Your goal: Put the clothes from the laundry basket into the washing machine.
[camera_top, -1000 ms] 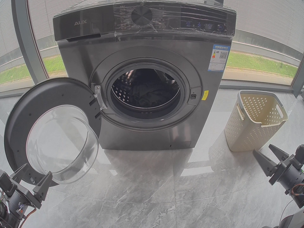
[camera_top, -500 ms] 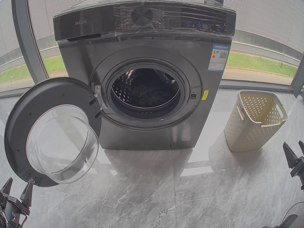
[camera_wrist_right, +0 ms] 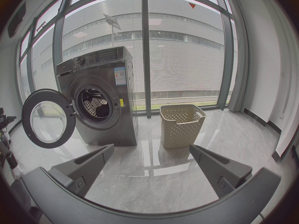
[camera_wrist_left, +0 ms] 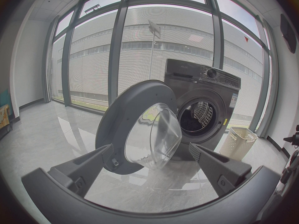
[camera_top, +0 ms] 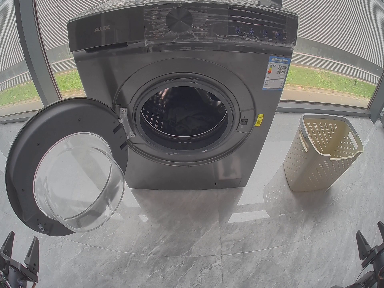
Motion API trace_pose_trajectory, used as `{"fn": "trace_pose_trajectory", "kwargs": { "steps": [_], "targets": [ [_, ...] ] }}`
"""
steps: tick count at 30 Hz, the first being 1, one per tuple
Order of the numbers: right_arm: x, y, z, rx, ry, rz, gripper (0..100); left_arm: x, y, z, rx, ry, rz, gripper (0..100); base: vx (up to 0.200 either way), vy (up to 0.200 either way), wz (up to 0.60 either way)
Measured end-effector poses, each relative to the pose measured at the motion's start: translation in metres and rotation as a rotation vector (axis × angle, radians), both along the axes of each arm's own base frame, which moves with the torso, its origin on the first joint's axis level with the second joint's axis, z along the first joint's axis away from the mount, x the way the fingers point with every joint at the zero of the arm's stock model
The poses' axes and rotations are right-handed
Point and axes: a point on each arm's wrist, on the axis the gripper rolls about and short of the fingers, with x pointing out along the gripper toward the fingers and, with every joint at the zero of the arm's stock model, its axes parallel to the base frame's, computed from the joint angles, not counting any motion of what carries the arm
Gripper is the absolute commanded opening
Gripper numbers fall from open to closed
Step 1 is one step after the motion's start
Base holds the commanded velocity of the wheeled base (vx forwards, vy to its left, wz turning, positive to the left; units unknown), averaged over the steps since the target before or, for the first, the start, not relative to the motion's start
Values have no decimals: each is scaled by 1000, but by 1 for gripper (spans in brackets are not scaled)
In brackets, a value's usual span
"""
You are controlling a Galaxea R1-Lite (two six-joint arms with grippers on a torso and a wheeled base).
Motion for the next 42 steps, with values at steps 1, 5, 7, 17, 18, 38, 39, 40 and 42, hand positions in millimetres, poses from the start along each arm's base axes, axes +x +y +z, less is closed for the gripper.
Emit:
{"fn": "trace_pose_trajectory", "kwargs": {
  "steps": [1,5,7,17,18,38,39,40,42],
  "targets": [
    [-4,0,-4,-3,2,3,100,-1,0,-1,4,-1,-6,100,0,0,0],
    [-11,2,-9,-22,-42,72,100,-5,-1,-5,31,-4,-16,100,0,0,0],
    [-14,4,-10,-17,-62,150,100,-6,-2,-6,46,-11,-31,100,0,0,0],
    [-19,3,-13,-57,-104,94,100,-10,-5,-8,63,-42,-51,100,0,0,0],
    [-19,2,-13,-60,-104,45,100,-10,-4,-8,66,-41,-38,100,0,0,0],
    [-21,2,-14,-14,-112,48,100,-13,-6,-16,135,-5,-103,100,0,0,0],
    [-21,2,-14,-14,-113,49,100,-13,-6,-16,135,-5,-102,100,0,0,0],
    [-21,2,-14,-14,-114,49,100,-13,-6,-16,135,-5,-103,100,0,0,0],
    [-21,2,-14,-14,-116,50,100,-13,-6,-16,138,-6,-104,100,0,0,0]
  ]
}}
